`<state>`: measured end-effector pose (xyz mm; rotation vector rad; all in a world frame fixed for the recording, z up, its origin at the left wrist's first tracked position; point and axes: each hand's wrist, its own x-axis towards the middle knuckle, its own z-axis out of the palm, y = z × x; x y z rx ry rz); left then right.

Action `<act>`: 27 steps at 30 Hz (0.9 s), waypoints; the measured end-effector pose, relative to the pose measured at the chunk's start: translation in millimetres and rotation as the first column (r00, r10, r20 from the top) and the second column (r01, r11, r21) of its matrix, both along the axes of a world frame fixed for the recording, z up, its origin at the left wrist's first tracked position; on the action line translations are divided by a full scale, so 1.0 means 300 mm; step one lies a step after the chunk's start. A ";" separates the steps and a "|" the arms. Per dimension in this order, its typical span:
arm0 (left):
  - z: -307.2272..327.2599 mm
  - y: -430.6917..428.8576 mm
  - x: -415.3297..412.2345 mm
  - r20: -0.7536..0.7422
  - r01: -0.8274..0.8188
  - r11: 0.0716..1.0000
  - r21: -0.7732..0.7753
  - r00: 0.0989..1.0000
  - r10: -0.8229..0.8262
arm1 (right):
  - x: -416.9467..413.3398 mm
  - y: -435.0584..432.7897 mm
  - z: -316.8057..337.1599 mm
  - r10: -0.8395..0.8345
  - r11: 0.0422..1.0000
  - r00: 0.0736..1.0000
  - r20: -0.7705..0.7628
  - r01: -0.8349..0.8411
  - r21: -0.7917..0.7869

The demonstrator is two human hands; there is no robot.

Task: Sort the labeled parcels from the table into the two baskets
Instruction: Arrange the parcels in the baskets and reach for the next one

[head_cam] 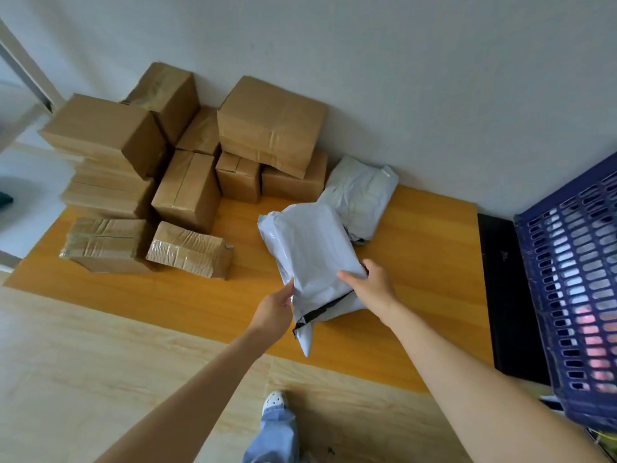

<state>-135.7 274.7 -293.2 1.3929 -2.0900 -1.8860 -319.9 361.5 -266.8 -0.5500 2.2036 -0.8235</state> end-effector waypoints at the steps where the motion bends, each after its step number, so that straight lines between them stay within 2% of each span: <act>1: 0.013 0.000 0.007 -0.021 -0.009 1.000 -0.010 1.000 0.009 | 0.004 0.005 0.011 -0.003 1.000 1.000 0.024 0.004 -0.030; 9: 0.169 0.013 0.053 -0.136 0.015 0.984 -0.180 0.990 -0.040 | 0.025 0.078 0.110 -0.043 0.969 0.990 0.134 0.074 -0.237; 17: 0.337 0.149 0.081 -0.089 0.146 0.858 -0.493 0.972 -0.216 | 0.017 0.222 0.264 -0.115 0.933 0.977 0.182 0.169 -0.318; 19: 0.375 0.193 0.077 -0.090 0.146 0.768 -0.624 0.962 -0.257 | 0.018 0.259 0.296 -0.136 0.918 0.969 0.204 0.201 -0.343; 22: 0.407 0.243 0.079 0.059 0.214 0.537 -0.816 0.955 -0.291 | 0.019 0.306 0.351 -0.150 0.893 0.961 0.232 0.232 -0.385; 24: 0.432 0.265 0.085 0.126 0.240 0.446 -0.862 0.955 -0.269 | 0.017 0.334 0.394 -0.146 0.884 0.960 0.240 0.235 -0.404; 27: 0.477 0.287 0.092 0.115 0.222 0.334 -0.916 0.943 -0.313 | 0.022 0.386 0.448 -0.135 0.885 0.954 0.267 0.238 -0.401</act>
